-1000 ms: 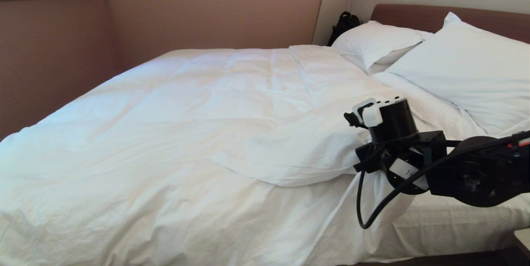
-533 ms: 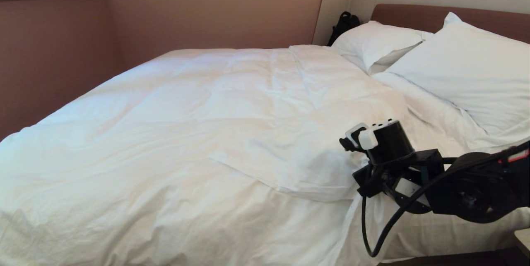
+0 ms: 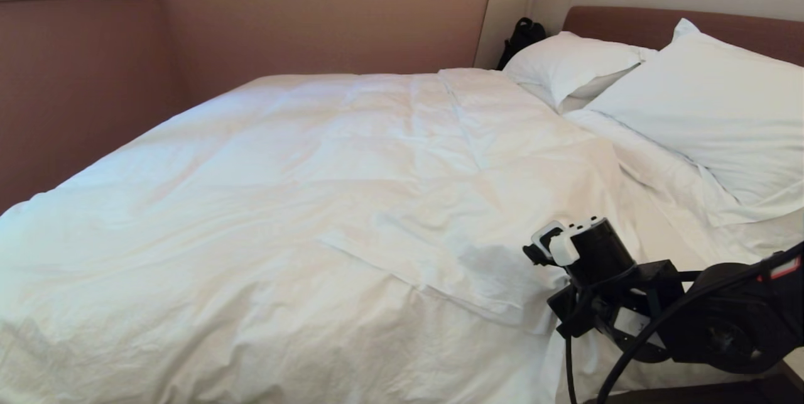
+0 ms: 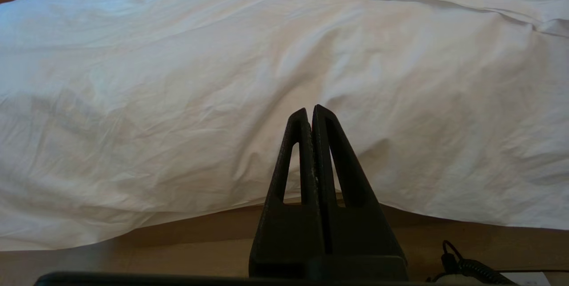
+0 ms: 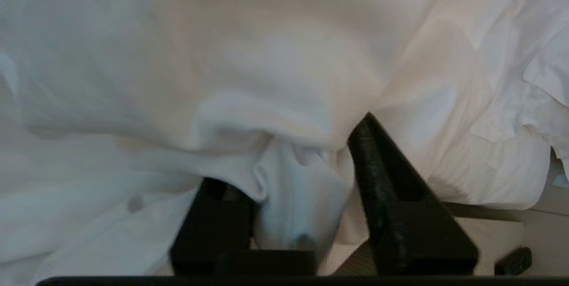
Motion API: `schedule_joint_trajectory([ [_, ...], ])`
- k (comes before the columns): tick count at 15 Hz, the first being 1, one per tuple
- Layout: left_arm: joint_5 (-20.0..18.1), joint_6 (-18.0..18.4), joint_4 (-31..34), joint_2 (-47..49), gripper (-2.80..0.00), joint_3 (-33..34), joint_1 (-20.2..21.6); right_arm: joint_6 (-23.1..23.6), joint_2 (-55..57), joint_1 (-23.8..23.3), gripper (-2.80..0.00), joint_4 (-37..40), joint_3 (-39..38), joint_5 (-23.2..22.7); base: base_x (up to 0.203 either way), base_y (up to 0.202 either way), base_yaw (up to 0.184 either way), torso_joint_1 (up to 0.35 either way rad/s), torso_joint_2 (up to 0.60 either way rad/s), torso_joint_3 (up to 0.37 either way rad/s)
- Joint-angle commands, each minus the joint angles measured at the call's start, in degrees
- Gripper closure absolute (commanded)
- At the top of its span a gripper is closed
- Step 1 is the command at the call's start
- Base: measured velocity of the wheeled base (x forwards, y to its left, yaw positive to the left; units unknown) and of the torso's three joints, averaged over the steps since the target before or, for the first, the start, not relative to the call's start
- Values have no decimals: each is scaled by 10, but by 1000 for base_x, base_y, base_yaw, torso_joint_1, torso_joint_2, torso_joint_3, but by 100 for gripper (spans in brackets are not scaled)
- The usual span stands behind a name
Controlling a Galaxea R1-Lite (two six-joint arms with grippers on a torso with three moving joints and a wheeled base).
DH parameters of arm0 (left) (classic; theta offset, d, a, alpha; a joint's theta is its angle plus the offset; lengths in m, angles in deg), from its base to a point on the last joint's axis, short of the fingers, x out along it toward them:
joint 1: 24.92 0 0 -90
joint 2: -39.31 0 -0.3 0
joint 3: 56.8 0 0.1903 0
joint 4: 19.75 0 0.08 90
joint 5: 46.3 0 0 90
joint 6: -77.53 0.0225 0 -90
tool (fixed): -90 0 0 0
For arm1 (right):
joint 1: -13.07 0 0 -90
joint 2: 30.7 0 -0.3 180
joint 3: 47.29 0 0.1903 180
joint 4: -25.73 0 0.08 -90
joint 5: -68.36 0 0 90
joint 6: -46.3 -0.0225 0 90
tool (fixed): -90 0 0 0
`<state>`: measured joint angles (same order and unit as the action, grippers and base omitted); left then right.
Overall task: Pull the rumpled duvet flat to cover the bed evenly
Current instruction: Flatten the corners of the folded blanket
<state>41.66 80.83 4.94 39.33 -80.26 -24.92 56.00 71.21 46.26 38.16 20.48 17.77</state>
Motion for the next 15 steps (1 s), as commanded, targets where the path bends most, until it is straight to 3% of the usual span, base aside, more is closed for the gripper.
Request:
schedule_joint_trajectory([
  [1,0,0,0,0,0,0,0,4,-25,12,-280,1,-12,-1,0,0,0,0,0,0],
  [6,0,0,0,0,0,0,0,5,-131,140,-280,16,-31,5,0,0,0,0,0,0],
  [12,0,0,0,0,0,0,0,-23,-159,146,-280,5,-16,-4,0,0,0,0,0,0],
  [13,0,0,0,0,0,0,0,-24,-157,146,0,-11,-17,-4,0,0,0,0,0,0],
  [15,0,0,0,0,0,0,0,-22,-140,145,0,-65,-19,-15,0,0,0,0,0,0],
])
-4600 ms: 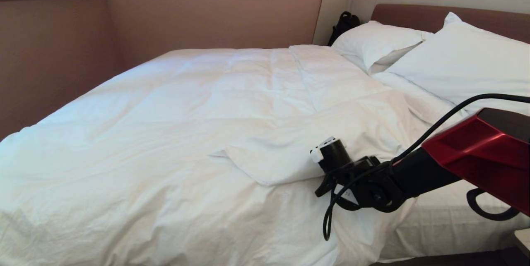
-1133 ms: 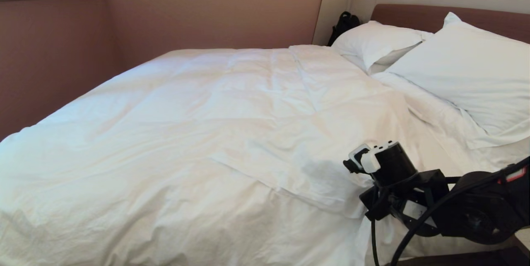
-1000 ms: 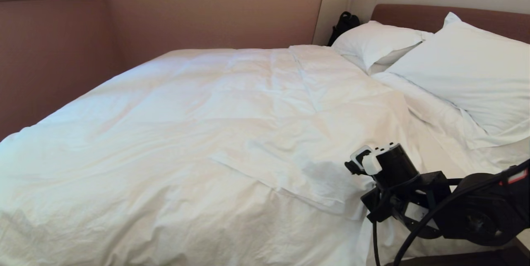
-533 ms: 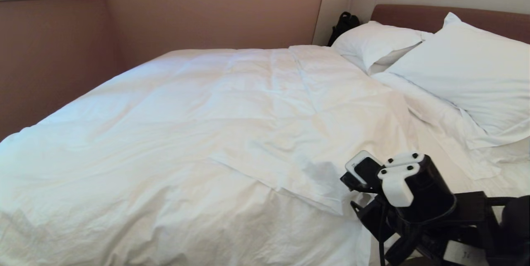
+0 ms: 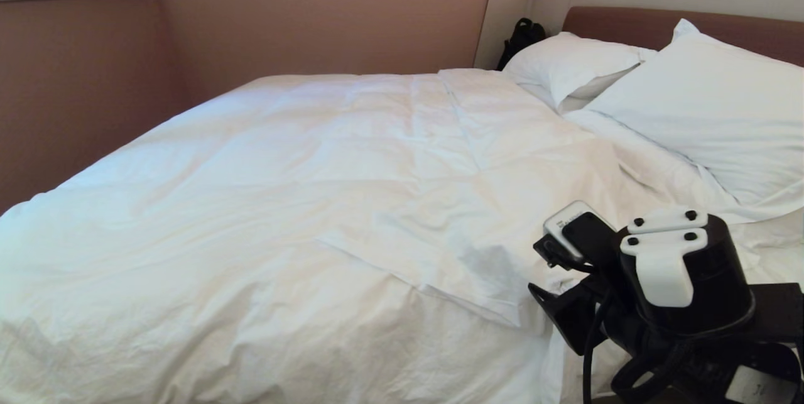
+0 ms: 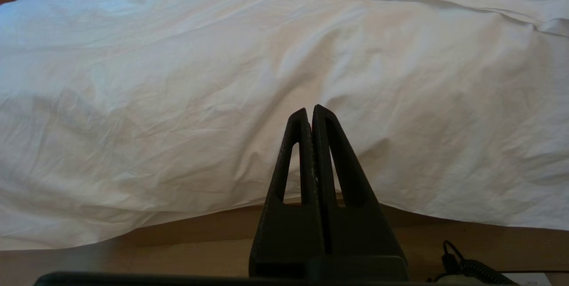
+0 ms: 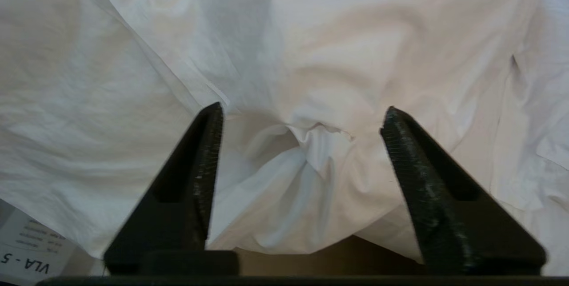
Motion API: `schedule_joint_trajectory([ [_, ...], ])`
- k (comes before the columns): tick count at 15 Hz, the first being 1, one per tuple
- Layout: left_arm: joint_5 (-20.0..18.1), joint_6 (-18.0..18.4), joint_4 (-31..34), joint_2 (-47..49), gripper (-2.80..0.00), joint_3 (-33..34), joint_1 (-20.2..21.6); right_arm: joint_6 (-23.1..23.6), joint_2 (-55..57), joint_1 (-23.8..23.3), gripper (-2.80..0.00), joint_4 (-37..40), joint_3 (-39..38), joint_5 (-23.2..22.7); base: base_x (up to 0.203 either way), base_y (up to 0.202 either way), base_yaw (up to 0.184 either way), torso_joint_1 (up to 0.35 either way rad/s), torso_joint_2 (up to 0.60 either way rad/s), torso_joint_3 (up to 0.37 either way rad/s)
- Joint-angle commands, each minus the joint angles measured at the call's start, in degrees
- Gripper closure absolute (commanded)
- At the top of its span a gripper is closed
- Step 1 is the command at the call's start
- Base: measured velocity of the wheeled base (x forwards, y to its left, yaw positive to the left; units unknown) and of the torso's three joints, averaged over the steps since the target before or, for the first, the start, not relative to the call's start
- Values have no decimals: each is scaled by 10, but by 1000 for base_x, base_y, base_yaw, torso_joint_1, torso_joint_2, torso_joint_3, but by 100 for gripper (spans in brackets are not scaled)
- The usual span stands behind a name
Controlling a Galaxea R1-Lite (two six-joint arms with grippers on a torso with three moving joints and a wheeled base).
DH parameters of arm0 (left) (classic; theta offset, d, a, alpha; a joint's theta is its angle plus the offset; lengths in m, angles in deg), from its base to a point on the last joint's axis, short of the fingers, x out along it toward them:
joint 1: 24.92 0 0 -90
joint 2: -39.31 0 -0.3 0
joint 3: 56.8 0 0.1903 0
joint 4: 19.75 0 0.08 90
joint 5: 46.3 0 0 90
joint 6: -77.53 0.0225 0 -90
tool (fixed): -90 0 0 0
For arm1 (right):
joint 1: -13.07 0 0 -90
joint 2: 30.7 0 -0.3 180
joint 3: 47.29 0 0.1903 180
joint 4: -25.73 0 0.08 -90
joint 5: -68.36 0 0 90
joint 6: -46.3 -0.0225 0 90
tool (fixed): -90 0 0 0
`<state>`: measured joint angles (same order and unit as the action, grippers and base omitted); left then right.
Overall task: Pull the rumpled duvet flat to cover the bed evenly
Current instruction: Flatten the corners of the folded blanket
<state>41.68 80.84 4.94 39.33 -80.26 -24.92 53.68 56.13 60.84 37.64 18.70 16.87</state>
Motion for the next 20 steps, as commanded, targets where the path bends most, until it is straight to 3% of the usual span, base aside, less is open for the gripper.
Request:
schedule_joint_trajectory([
  [1,0,0,0,0,0,0,0,0,16,-5,0,-70,-1,-19,0,0,0,0,0,0],
  [4,0,0,0,0,0,1,0,-6,63,-32,0,-94,2,-74,0,0,0,0,0,0],
  [7,0,0,0,0,0,0,0,2,96,-35,0,-106,-6,-63,0,0,0,0,0,0],
  [10,0,0,0,0,0,0,0,41,98,-25,0,-107,-26,-46,0,0,0,0,0,0],
  [17,0,0,0,0,0,0,0,51,106,-8,0,-105,-37,-46,0,0,0,0,0,0],
  [20,0,0,0,0,0,0,0,114,111,-5,0,-110,-75,-54,0,0,0,0,0,0],
])
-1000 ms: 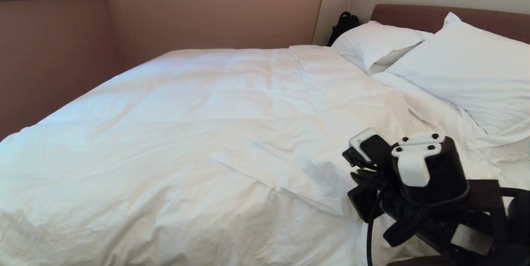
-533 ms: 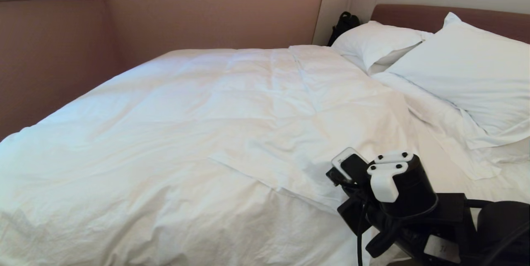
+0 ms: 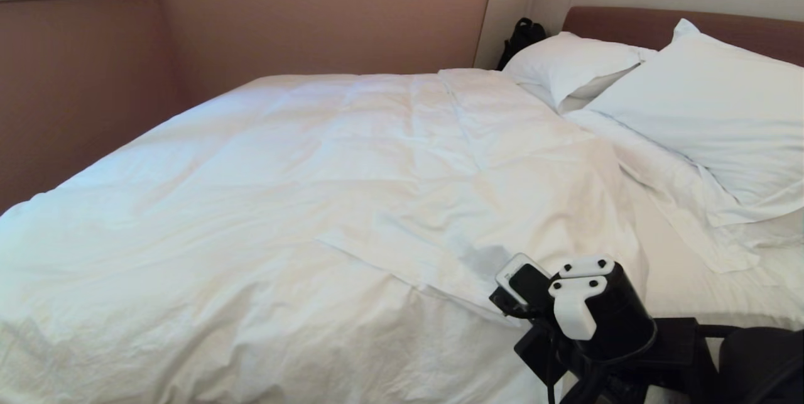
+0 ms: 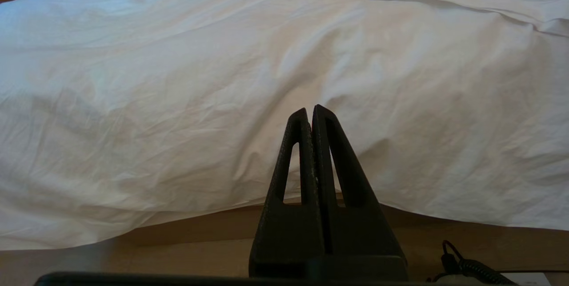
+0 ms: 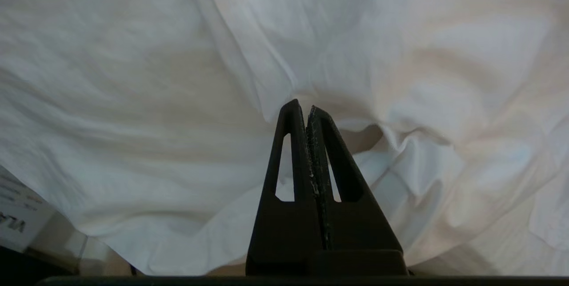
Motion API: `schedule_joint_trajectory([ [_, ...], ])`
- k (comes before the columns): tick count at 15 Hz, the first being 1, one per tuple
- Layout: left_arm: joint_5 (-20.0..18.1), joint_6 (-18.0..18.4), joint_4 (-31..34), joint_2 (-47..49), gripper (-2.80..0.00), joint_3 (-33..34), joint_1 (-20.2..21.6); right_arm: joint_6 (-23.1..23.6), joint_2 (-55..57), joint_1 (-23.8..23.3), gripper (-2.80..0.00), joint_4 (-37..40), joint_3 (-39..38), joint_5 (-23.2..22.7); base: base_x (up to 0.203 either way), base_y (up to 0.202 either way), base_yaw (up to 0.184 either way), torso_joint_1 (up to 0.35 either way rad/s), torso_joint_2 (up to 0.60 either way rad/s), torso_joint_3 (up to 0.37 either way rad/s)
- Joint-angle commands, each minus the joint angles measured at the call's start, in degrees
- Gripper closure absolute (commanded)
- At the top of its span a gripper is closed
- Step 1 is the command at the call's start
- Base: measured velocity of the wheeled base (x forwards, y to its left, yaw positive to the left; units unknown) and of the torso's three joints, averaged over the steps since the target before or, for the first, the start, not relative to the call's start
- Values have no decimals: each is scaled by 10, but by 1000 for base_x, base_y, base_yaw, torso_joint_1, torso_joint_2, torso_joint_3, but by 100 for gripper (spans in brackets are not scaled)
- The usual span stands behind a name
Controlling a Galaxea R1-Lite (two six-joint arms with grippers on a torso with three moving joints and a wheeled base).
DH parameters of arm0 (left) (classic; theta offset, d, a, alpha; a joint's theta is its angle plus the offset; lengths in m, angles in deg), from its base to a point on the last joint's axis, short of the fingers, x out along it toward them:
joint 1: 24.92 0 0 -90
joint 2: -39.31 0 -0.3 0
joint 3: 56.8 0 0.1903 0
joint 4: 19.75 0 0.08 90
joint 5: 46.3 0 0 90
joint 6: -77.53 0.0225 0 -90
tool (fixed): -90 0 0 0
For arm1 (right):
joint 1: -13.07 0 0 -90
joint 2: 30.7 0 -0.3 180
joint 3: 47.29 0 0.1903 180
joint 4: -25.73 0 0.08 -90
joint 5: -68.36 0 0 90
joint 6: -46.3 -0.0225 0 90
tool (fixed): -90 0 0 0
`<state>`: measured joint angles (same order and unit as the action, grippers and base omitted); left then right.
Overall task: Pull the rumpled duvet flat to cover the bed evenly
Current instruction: Flatten the corners of the folded blanket
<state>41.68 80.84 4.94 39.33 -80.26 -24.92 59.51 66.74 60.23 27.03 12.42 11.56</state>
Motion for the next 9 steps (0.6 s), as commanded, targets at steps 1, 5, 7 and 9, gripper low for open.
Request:
schedule_joint_trajectory([
  [1,0,0,0,0,0,0,0,63,9,1,-280,-7,-12,-5,0,0,0,0,0,0],
  [5,0,0,0,0,0,0,0,79,53,1,-280,-65,0,-16,0,0,0,0,0,0],
  [7,0,0,0,0,0,0,0,83,79,0,-280,-70,1,-15,0,0,0,0,0,0],
  [9,0,0,0,0,0,0,0,94,86,0,-280,-70,0,-14,0,0,0,0,0,0],
])
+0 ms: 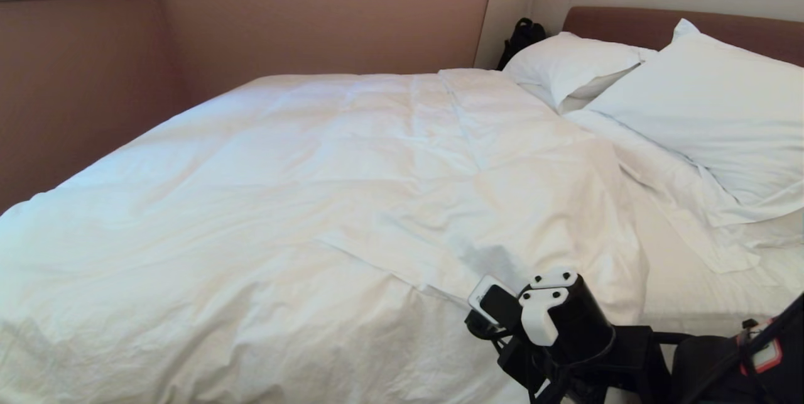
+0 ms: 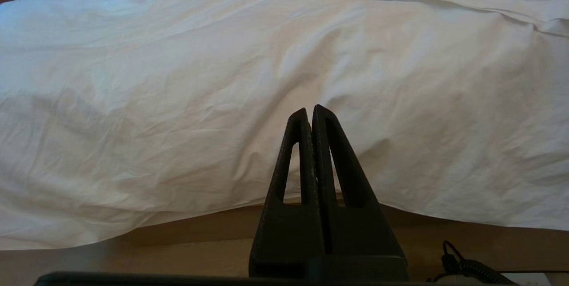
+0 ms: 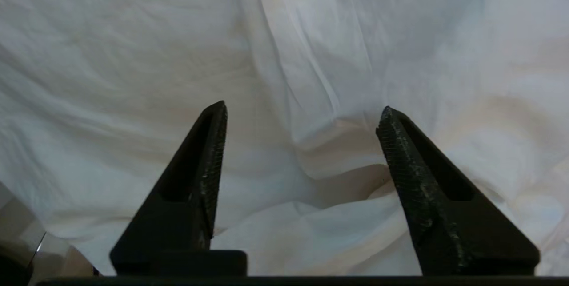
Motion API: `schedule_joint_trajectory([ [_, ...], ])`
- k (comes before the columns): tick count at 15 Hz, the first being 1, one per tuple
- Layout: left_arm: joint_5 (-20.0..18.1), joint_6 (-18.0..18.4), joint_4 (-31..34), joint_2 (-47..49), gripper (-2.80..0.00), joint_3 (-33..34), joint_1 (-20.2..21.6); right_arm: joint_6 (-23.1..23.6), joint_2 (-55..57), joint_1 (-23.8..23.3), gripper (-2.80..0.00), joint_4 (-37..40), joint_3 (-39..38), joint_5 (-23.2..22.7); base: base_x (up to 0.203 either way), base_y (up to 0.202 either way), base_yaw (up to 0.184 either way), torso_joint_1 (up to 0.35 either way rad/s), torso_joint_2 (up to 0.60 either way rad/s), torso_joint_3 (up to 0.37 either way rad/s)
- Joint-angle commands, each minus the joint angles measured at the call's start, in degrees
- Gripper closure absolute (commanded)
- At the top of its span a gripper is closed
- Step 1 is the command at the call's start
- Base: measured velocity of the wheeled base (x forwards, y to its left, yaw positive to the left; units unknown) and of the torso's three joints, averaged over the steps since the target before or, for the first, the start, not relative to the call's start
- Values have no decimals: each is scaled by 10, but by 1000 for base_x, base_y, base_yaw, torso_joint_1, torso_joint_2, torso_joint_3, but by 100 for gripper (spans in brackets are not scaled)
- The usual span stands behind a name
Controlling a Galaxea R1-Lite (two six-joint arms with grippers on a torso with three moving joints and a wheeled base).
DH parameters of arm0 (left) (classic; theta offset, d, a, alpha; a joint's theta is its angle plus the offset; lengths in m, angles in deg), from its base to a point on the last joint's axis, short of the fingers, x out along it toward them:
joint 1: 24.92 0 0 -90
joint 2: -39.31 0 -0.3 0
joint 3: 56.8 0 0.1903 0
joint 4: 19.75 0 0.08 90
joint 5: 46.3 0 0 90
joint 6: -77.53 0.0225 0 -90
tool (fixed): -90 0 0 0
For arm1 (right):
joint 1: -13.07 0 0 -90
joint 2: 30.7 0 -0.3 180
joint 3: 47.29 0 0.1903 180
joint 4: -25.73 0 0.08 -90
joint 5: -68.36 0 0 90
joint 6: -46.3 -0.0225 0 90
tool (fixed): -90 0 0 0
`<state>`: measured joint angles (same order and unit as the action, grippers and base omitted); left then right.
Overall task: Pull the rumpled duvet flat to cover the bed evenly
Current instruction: Flatten the corners of the folded blanket
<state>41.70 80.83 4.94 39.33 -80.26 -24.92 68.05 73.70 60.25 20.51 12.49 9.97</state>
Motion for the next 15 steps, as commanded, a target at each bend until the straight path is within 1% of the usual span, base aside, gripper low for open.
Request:
schedule_joint_trajectory([
  [1,0,0,0,0,0,0,0,10,20,0,-280,-5,0,3,0,0,0,0,0,0],
  [4,0,0,0,0,0,0,0,17,65,0,-280,-21,10,16,0,0,0,0,0,0],
  [5,0,0,0,0,0,0,0,24,77,0,-280,-29,15,33,0,0,0,0,0,0],
  [9,0,0,0,0,0,0,0,38,113,-1,-280,-41,37,72,0,0,0,0,0,0],
  [12,0,0,0,0,0,0,0,50,135,-1,-280,-42,59,116,0,0,0,0,0,0],
  [13,0,0,0,0,0,0,0,58,141,1,-280,-43,60,119,0,0,0,0,0,0],
  [15,0,0,0,0,0,0,0,58,142,1,-280,-43,60,119,0,0,0,0,0,0],
])
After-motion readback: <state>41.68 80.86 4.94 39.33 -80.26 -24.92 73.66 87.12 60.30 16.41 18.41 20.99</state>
